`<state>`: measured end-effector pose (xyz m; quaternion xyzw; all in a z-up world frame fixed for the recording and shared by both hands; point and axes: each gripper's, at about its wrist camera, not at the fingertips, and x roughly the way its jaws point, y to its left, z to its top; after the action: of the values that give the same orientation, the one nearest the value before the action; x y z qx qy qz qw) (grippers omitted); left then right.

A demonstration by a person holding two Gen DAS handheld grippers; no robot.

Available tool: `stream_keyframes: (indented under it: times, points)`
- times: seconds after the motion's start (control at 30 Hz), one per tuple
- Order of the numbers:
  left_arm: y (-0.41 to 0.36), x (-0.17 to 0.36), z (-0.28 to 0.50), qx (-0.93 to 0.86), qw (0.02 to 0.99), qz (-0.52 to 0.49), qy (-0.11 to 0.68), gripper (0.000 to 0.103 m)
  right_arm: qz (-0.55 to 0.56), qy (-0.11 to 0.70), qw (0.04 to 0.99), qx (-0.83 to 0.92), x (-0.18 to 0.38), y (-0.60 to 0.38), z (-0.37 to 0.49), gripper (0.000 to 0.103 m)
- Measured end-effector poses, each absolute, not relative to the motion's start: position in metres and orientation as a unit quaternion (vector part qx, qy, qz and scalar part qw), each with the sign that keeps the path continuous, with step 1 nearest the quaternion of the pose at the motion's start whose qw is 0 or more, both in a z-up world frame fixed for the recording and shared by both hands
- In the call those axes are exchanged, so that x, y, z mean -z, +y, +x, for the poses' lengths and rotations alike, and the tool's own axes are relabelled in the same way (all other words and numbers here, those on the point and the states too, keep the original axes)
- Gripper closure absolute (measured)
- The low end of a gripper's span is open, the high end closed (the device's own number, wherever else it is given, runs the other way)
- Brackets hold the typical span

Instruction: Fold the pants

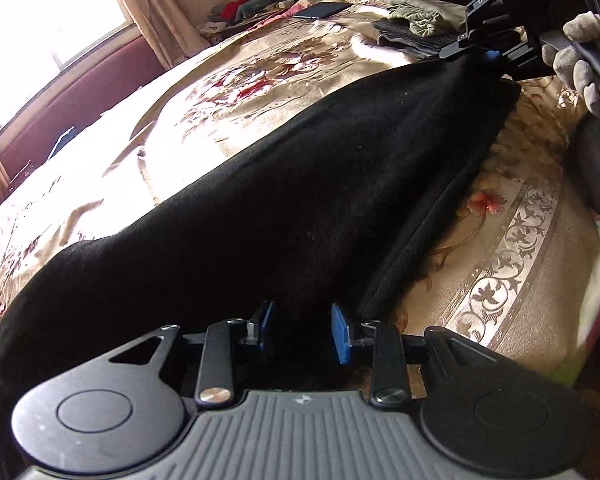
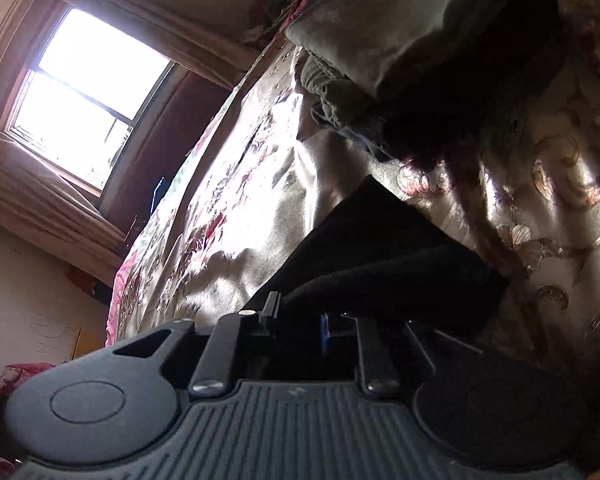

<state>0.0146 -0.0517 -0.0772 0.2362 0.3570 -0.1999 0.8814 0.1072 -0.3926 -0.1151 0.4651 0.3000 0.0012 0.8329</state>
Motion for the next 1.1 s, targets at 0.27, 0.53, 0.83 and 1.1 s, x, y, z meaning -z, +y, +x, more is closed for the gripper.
stream_keyframes:
  times: [0.27,0.53,0.83,1.1]
  points:
    - [-0.061,0.063,0.011,0.215,0.881,0.243,0.345,0.057,0.431,0.258,0.863,-0.053,0.055,-0.397,0.100,0.098]
    - [-0.061,0.076,-0.005,0.225,0.869,0.258,0.357,0.056,0.452,0.363,0.814,0.018,0.110,-0.408,0.085,0.091]
    - [-0.058,0.076,-0.009,0.221,0.872,0.247,0.360,0.056,0.434,0.307,0.847,-0.002,0.082,-0.415,0.093,0.091]
    - [-0.062,0.071,-0.011,0.238,0.871,0.251,0.350,0.056,0.362,0.345,0.862,0.080,0.074,-0.422,0.090,0.088]
